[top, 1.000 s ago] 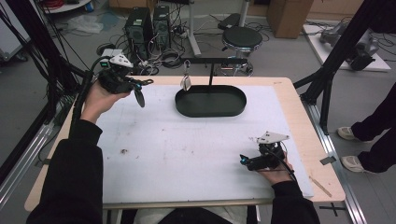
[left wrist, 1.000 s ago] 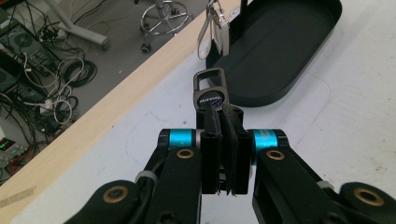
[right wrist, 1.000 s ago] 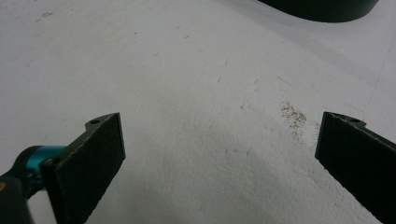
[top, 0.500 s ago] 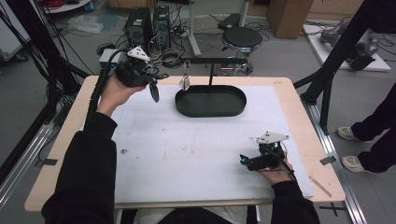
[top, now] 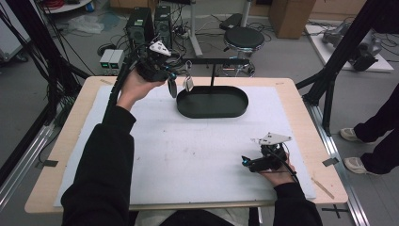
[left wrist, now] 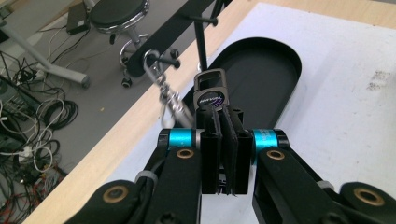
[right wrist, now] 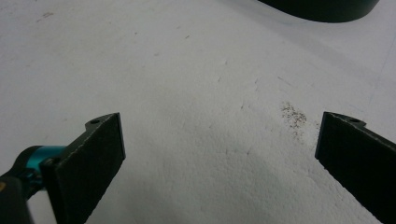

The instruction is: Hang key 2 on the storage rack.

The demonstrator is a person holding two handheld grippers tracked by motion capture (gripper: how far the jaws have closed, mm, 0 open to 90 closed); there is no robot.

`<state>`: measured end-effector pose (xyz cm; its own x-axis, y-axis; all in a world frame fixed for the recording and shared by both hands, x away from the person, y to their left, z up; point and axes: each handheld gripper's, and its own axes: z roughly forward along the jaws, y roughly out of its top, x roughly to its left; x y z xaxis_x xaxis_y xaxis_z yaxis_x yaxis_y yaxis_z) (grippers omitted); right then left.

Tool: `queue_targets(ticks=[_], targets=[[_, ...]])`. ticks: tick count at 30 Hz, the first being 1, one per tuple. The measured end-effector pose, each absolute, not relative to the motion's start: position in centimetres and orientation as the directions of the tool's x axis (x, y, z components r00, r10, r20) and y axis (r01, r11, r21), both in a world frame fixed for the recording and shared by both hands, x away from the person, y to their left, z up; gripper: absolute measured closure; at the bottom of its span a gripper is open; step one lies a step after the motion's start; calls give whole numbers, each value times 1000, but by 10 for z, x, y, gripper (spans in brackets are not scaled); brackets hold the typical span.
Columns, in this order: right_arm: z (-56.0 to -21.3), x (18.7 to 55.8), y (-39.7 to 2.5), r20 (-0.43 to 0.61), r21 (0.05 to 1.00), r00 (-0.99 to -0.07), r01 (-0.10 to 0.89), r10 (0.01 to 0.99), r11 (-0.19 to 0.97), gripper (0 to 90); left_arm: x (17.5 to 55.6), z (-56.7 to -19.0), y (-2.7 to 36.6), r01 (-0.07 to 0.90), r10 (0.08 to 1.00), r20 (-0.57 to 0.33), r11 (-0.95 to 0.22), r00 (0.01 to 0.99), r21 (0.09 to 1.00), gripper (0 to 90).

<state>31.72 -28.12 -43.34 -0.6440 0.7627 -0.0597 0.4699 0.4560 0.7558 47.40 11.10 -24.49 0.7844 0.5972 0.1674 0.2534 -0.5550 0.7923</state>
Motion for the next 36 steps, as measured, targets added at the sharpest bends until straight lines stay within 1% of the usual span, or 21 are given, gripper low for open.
queue_targets(ticks=[17, 25, 31, 36], targets=[[-432, 317, -283, -51, 761, -642, 471, 765, 446, 7, 492, -244, 72, 231, 599, 182, -545, 780, 806, 858], [-432, 317, -284, -51, 761, -643, 471, 765, 446, 7, 503, -245, 52, 228, 601, 199, -559, 774, 797, 857], [-431, 316, -284, -51, 763, -643, 468, 764, 445, 7, 510, -254, 32, 223, 605, 230, -579, 762, 784, 857], [-431, 316, -285, -51, 765, -641, 469, 766, 442, 7, 516, -263, 26, 241, 614, 245, -599, 751, 764, 857]])
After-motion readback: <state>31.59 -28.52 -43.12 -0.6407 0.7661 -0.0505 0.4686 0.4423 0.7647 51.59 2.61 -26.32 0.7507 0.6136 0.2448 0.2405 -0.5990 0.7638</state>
